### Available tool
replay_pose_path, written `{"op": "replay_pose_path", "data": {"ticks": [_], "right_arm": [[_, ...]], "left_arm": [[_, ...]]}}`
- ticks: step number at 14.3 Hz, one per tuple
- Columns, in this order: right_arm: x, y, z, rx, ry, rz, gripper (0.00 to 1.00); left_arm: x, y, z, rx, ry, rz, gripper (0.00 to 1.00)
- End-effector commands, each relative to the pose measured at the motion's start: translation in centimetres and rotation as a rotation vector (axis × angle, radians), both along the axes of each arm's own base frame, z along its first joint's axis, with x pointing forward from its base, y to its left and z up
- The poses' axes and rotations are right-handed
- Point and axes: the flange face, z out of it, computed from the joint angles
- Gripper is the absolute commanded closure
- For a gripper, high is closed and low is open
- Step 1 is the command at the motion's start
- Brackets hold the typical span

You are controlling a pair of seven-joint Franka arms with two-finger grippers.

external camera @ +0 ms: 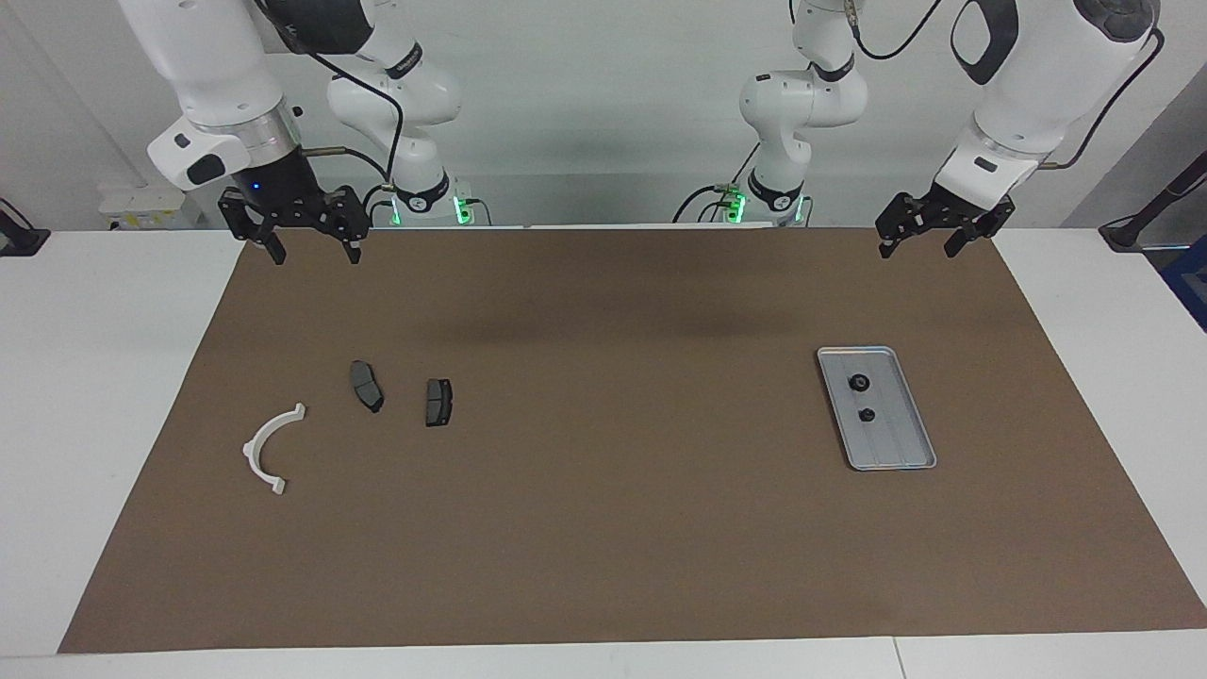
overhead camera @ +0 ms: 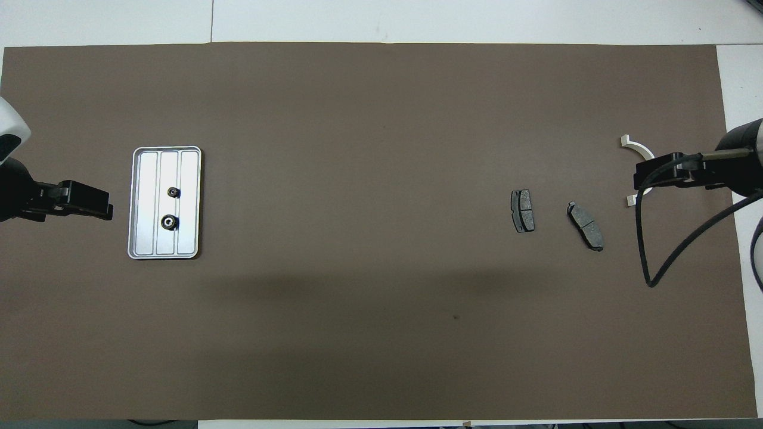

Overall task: Place bearing gear from tray to pile
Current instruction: 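Move the left gripper toward the black bearing on the silver tray, then lower the left gripper onto the black bearing and close it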

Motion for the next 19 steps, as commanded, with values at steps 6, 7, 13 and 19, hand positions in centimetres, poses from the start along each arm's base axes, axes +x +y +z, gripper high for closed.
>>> {"op": "replay_pose_path", "data": {"ticks": [6, 7, 13, 19], "right_arm": [[-0.4, -0.1, 0.3, 0.030, -0.013, -0.012, 0.00], [-0.4, 0.0, 0.3, 0.030, -0.013, -0.011, 0.00], [-0.4, -0.2, 0.3, 0.030, -0.012, -0.012, 0.00], [-0.5, -0.2, 0.3, 0.030, -0.007, -0.014, 0.00]], "left_arm": [[-2.0, 1.2, -3.8, -0.008, -0.053, 0.090, 0.00], [-1.9, 1.2, -5.2, -0.010, -0.078, 0.094, 0.00], [-1.3, 1.0, -15.1, -0.009, -0.088, 0.061, 0.00], [-0.3, 4.5, -20.3, -0.008, -0.136, 0.041, 0.05]]}}
